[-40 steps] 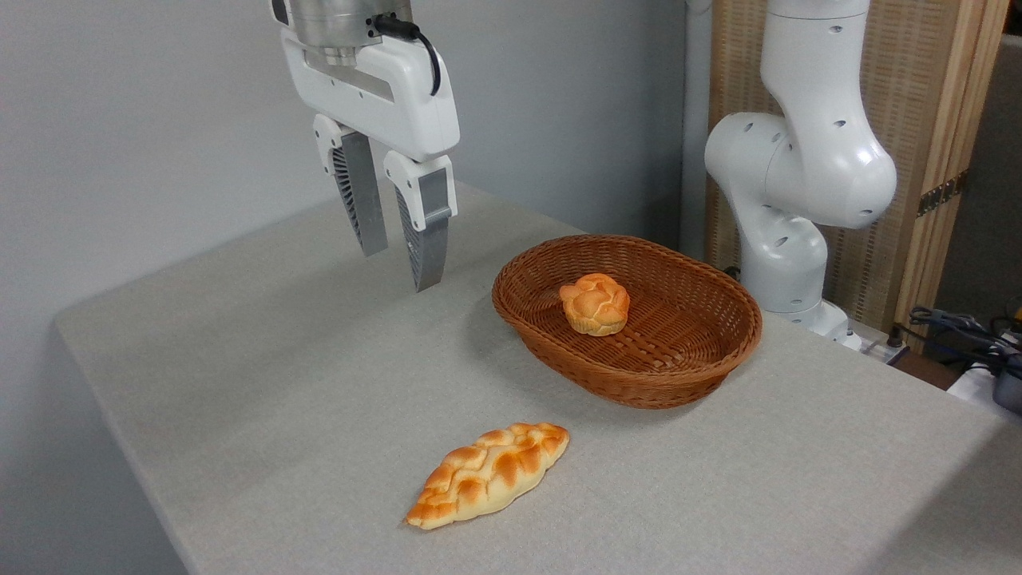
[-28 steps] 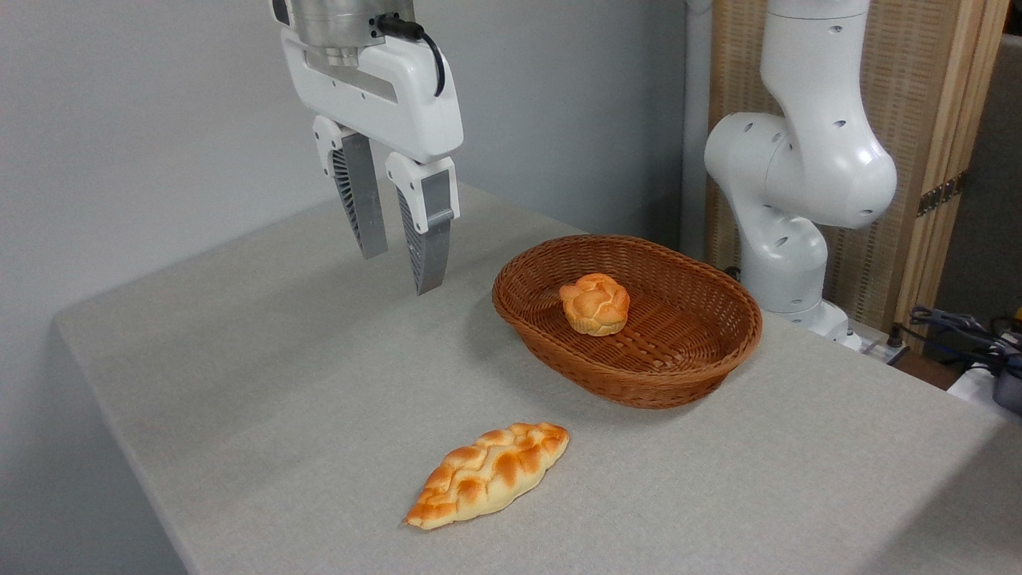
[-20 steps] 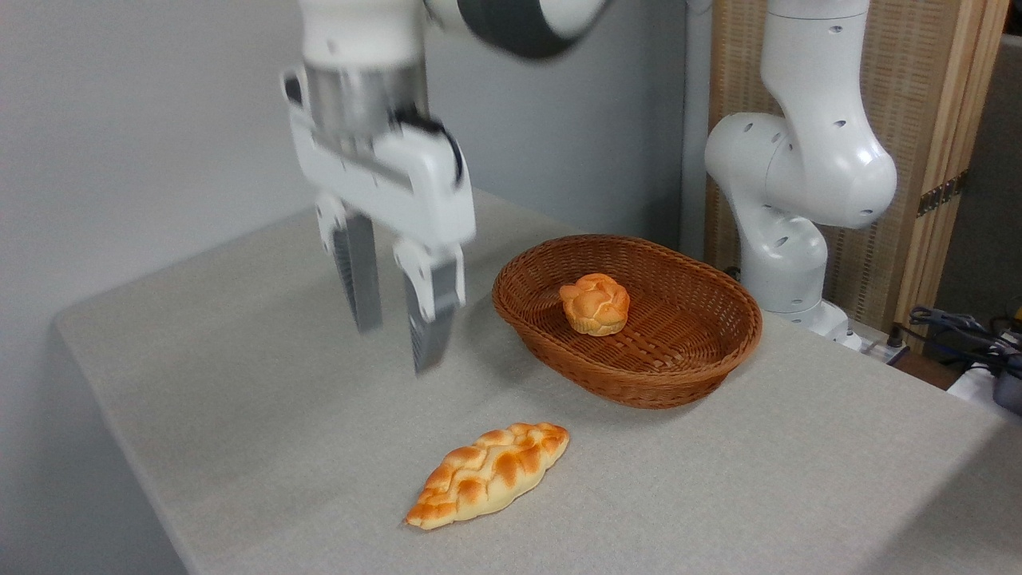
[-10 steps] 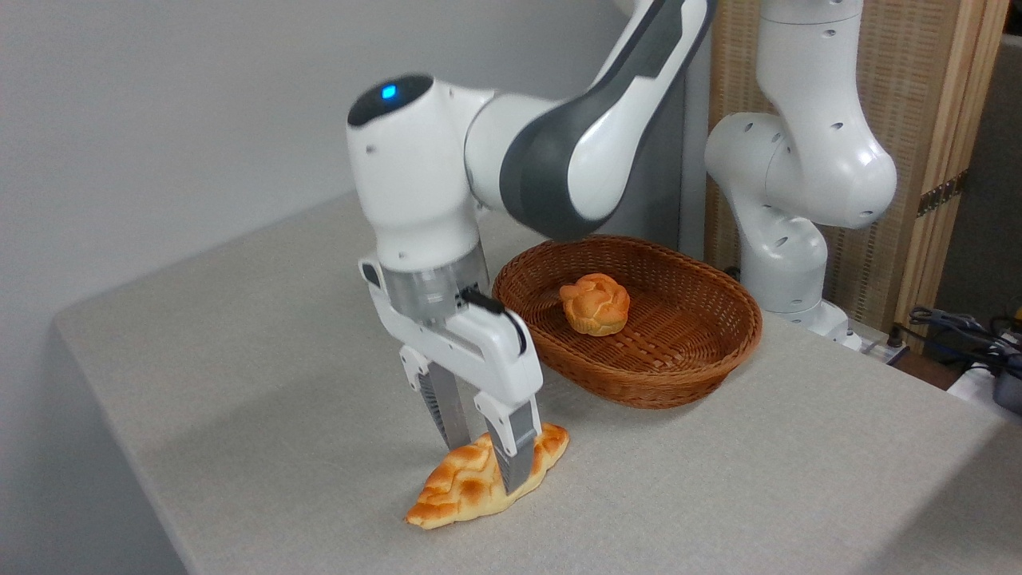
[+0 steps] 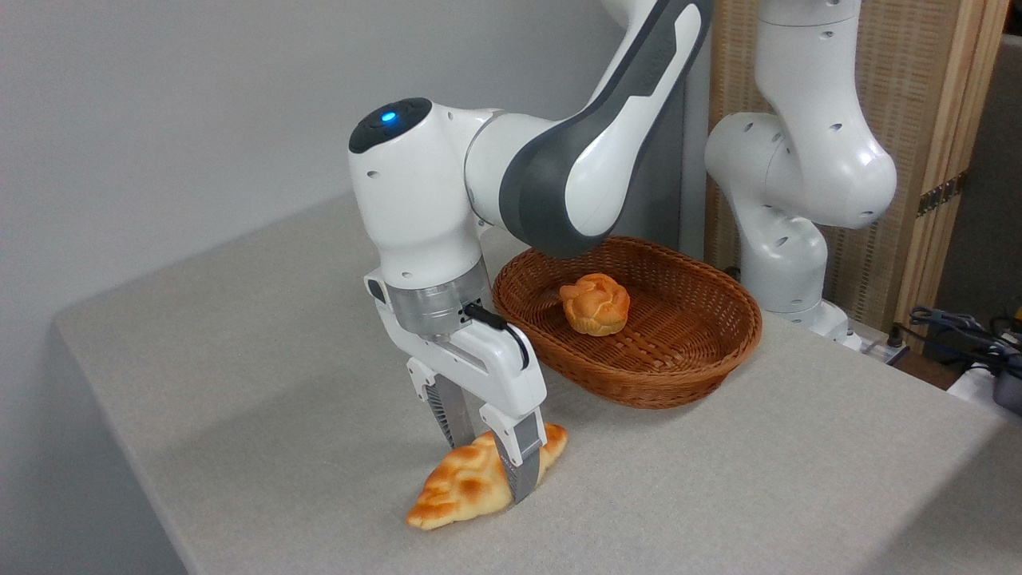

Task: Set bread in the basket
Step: 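Close the gripper around the middle of the braided loaf, then lift the braided loaf and carry it over the wicker basket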

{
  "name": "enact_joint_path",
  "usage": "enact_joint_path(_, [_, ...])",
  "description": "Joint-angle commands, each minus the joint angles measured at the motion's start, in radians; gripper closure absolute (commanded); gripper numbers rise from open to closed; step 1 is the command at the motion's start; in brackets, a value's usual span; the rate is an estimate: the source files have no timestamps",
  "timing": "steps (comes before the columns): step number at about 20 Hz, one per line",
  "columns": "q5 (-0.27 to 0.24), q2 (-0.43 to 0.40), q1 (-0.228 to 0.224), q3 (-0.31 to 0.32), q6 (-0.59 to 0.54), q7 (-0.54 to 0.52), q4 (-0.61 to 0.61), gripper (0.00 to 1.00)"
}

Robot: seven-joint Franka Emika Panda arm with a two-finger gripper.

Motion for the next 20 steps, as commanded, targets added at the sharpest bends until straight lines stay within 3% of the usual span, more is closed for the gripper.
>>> enact_joint_path(1, [0.003,0.004,-0.005,0.009,0.017,0.064,-0.017,0.95])
enact_joint_path(3, [-0.003,0.003,-0.002,0.016,0.009,0.141,-0.016,0.98])
enact_joint_path(6, [-0.014,-0.015,-0.002,0.019,-0.006,0.143,-0.004,1.00])
enact_joint_path(10, [-0.037,-0.061,-0.005,0.012,-0.205,0.148,0.120,1.00])
enact_joint_path(12, [-0.042,-0.158,-0.011,0.007,-0.300,0.148,0.141,1.00])
enact_joint_path(16, [-0.050,-0.340,-0.103,0.019,-0.631,0.198,0.090,0.96])
enact_joint_path(17, [-0.050,-0.371,-0.121,0.021,-0.650,0.200,0.046,0.95])
enact_joint_path(19, [-0.036,-0.413,-0.150,0.021,-0.649,0.203,-0.060,0.81])
enact_joint_path(20, [-0.018,-0.417,-0.188,0.030,-0.649,0.207,-0.100,0.73])
